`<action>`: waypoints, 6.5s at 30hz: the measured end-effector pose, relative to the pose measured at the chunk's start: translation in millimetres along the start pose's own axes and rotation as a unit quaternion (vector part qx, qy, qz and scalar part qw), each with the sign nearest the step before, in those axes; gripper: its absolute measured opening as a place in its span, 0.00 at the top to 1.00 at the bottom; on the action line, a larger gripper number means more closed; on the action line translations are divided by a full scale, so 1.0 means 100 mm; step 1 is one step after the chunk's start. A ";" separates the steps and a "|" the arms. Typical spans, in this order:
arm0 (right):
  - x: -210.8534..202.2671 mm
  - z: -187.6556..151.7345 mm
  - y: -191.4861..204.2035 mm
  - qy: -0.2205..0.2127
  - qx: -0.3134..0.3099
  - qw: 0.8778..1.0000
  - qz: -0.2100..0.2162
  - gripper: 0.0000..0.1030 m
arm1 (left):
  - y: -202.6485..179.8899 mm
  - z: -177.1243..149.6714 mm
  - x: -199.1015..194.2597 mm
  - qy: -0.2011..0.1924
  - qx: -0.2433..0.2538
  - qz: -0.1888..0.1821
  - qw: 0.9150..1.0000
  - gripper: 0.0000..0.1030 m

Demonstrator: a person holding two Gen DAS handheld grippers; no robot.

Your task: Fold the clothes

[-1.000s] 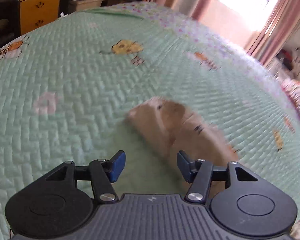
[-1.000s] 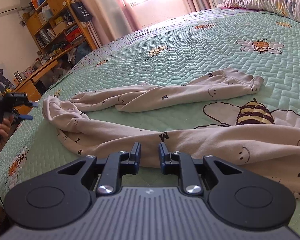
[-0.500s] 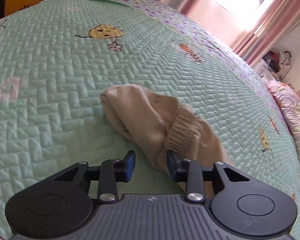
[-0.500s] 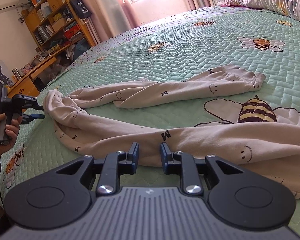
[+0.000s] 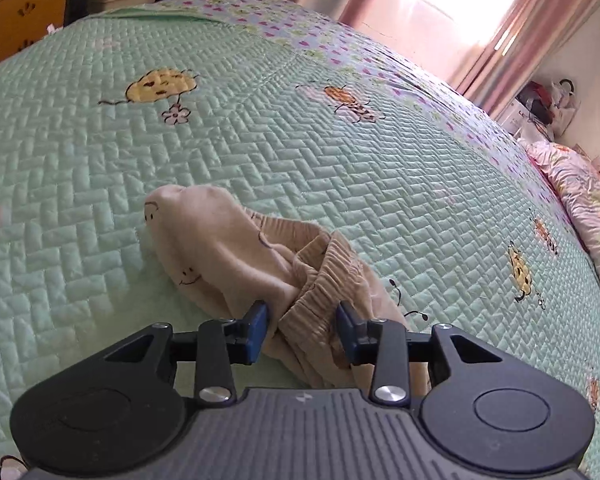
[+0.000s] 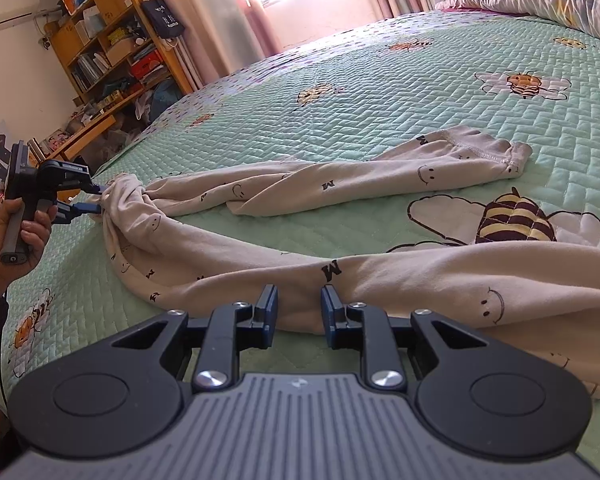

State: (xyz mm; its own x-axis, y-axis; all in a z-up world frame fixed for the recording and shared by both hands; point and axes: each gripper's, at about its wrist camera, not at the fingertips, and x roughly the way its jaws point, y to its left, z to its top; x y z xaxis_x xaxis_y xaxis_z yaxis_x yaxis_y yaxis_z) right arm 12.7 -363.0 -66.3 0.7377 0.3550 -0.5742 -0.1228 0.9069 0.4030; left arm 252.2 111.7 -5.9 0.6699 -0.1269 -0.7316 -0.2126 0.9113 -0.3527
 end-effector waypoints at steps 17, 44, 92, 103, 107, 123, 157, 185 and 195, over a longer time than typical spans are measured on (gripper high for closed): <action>0.02 0.00 -0.02 0.001 0.003 1.000 0.004 0.75 | -0.01 -0.03 -0.12 -0.005 0.018 -0.034 0.999 0.59; -0.11 -0.02 0.04 -0.002 -0.002 1.000 -0.013 0.74 | 0.62 -0.59 -2.19 -0.133 -0.094 -0.103 0.981 0.97; -0.40 -0.12 0.88 0.014 -0.086 0.996 -0.028 0.64 | 1.51 -2.12 -2.11 0.077 -0.154 0.021 0.985 0.76; -0.22 -0.14 1.00 0.038 -0.090 0.995 -0.016 0.63 | 1.52 -1.17 -2.21 -0.070 -0.090 0.034 0.993 0.45; -0.19 -0.15 1.07 0.041 -0.109 0.993 -0.013 0.63 | 1.51 -0.83 -1.68 -0.047 -0.077 0.043 0.995 0.44; 0.01 -0.16 1.04 0.063 -0.104 0.992 -0.009 0.62 | 1.24 -0.66 -0.72 0.031 -0.011 0.044 0.998 0.81; -0.40 -0.10 0.67 0.002 -0.049 0.999 -0.022 0.62 | 0.38 -1.66 -2.58 -0.090 0.081 -0.102 0.987 0.90; 0.52 0.64 0.29 0.009 -0.221 0.967 -0.129 0.41 | 0.89 -1.30 -2.16 -0.072 -0.033 -0.029 0.996 0.89; 0.94 0.87 0.04 0.057 -0.200 0.972 -0.110 0.75 | 0.92 -0.80 -1.84 -0.054 -0.040 0.019 0.998 0.89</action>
State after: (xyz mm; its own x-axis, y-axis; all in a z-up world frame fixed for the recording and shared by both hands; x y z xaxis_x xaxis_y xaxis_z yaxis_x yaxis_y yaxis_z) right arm 139.8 -345.9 -56.6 0.7005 0.1437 -0.6990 -0.2346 0.9714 -0.0354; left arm 51.9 187.6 49.6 0.7320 -0.0470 -0.6796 -0.2917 0.8799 -0.3751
